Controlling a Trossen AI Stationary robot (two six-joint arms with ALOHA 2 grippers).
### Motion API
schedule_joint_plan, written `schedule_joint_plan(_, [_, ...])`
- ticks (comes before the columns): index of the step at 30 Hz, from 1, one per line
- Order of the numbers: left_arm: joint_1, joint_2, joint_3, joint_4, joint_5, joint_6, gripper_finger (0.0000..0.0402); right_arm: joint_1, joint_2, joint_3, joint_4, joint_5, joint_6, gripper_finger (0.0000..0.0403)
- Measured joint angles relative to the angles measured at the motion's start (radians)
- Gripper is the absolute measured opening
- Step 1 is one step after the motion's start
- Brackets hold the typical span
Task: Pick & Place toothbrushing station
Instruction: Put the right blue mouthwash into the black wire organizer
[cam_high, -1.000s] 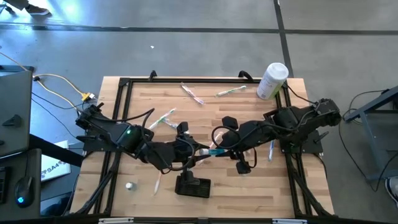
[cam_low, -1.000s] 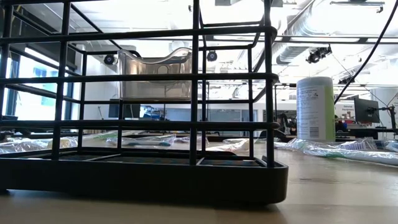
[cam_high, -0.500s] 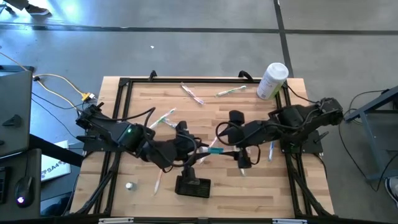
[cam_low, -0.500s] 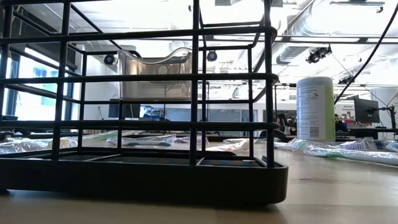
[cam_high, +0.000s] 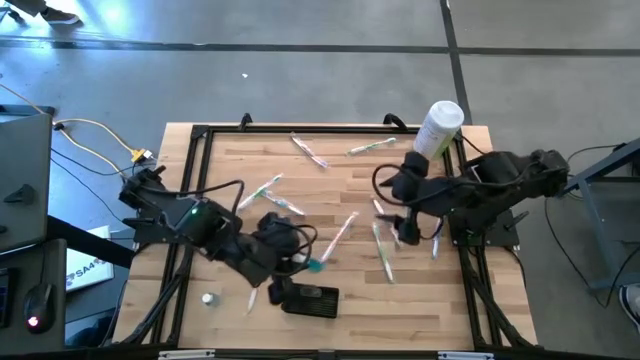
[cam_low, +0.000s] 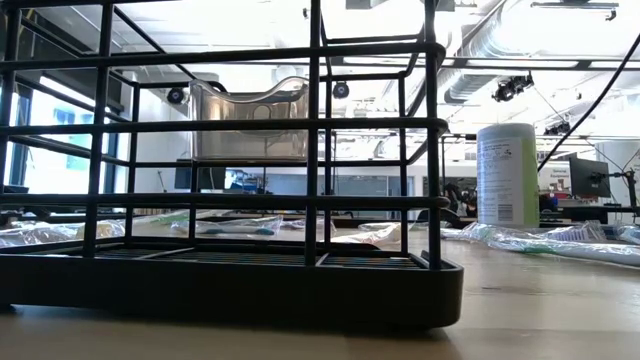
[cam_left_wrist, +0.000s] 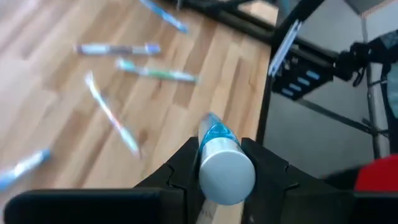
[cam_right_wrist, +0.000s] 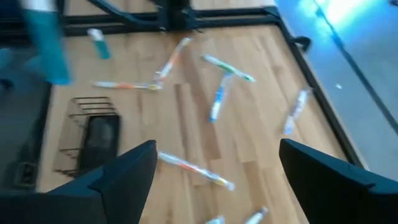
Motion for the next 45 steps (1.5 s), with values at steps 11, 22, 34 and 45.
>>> schedule_joint_plan(11, [-0.105,0.116,0.005,0.028,-0.107,-0.431,0.0092,-0.094,-0.004,0.000,-0.072,0.000,-0.073,0.0331])
schedule_joint_plan(22, [-0.099,0.295,0.004,0.053,-0.108,-0.823,0.0092,-0.092,-0.046,0.000,-0.196,-0.162,-0.146,0.0331])
schedule_joint_plan(34, [-0.097,0.315,0.004,-0.023,-0.059,-0.956,0.0092,-0.020,-0.157,0.000,-0.227,-0.214,-0.130,0.0331])
schedule_joint_plan(45, [-0.097,0.315,0.004,-0.084,0.012,-1.005,0.0092,-0.017,-0.192,0.000,-0.245,-0.211,-0.108,0.0331])
